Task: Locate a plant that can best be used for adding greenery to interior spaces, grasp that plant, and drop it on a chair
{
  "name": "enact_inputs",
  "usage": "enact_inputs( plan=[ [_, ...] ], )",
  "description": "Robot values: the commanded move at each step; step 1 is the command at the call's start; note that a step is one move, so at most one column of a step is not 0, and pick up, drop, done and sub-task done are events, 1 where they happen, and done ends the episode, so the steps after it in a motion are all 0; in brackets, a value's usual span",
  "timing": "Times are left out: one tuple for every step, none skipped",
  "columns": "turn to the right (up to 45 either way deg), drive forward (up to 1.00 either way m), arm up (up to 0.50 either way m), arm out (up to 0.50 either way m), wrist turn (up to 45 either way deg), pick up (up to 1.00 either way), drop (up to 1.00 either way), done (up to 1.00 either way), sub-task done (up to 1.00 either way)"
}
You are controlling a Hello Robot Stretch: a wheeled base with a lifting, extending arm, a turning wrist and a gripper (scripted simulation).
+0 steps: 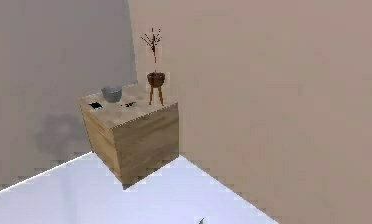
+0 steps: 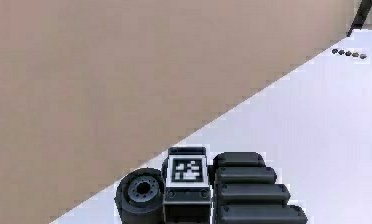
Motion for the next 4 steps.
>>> enact_inputs(
  plan=[
    [0.0,0.05,0.0,0.0,0.0,0.0,0.0,0.0,0.0],
    [-45.0,0.0,0.0,0.0,0.0,0.0,0.0,0.0,0.0],
    [-42.0,0.0,0.0,0.0,0.0,0.0,0.0,0.0,0.0],
    [0.0,1.0,0.0,0.0,0.0,0.0,0.0,0.0,0.0]
  ],
)
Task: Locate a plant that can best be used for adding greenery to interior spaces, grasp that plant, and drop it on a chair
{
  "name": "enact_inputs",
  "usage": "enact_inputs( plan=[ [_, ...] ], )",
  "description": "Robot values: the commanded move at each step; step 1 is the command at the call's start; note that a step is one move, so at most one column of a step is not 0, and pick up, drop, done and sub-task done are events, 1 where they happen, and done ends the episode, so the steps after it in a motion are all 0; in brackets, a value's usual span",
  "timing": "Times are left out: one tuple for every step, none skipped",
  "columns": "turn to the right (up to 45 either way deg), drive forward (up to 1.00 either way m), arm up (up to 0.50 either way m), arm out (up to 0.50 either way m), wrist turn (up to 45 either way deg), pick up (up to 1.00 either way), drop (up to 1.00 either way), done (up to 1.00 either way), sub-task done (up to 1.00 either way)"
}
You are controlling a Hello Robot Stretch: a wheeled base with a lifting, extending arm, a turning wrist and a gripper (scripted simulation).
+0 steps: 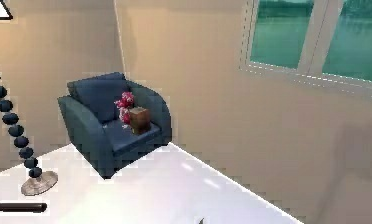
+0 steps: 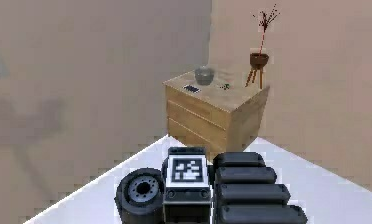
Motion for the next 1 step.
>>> enact_inputs(
  plan=[
    [-42.0,0.0,0.0,0.0,0.0,0.0,0.0,0.0,0.0]
  ],
)
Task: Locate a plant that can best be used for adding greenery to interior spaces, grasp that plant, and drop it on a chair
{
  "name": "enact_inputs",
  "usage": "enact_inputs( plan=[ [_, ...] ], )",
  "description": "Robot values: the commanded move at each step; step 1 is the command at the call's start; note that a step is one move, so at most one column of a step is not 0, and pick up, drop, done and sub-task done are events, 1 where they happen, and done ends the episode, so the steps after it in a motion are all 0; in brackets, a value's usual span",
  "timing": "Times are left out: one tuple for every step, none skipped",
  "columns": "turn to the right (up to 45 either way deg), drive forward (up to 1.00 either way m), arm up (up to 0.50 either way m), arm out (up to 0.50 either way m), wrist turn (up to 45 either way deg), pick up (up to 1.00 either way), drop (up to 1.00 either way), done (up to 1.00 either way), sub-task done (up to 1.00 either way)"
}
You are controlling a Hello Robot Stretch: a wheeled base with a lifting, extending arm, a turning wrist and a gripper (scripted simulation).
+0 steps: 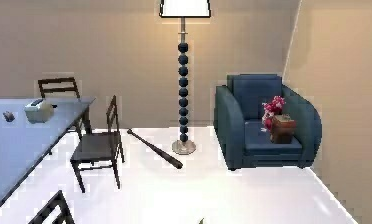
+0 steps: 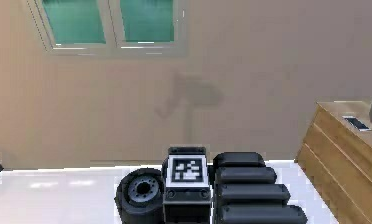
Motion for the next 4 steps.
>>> enact_inputs(
  plan=[
    [0.0,0.9,0.0,0.0,0.0,0.0,0.0,0.0,0.0],
    [45.0,0.0,0.0,0.0,0.0,0.0,0.0,0.0,0.0],
    [12.0,0.0,0.0,0.0,0.0,0.0,0.0,0.0,0.0],
    [-45.0,0.0,0.0,0.0,0.0,0.0,0.0,0.0,0.0]
  ],
)
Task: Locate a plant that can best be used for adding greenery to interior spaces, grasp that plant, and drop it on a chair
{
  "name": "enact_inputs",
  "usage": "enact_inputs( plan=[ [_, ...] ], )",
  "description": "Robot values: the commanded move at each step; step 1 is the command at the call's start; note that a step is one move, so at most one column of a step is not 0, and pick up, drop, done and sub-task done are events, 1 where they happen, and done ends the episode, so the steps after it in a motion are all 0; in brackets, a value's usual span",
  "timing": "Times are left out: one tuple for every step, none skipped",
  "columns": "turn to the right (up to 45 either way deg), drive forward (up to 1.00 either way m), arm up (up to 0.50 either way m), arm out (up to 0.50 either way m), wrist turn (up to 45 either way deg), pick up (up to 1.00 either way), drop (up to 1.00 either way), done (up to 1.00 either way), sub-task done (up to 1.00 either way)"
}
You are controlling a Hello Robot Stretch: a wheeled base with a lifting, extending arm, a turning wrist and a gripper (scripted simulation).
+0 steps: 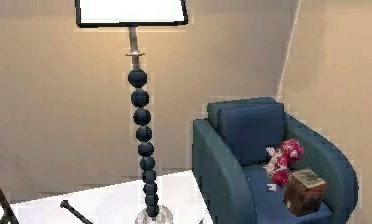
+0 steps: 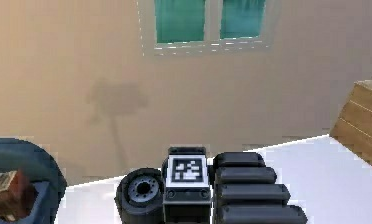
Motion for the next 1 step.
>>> enact_inputs(
  plan=[
    [-18.0,0.0,0.0,0.0,0.0,0.0,0.0,0.0,0.0]
  ],
)
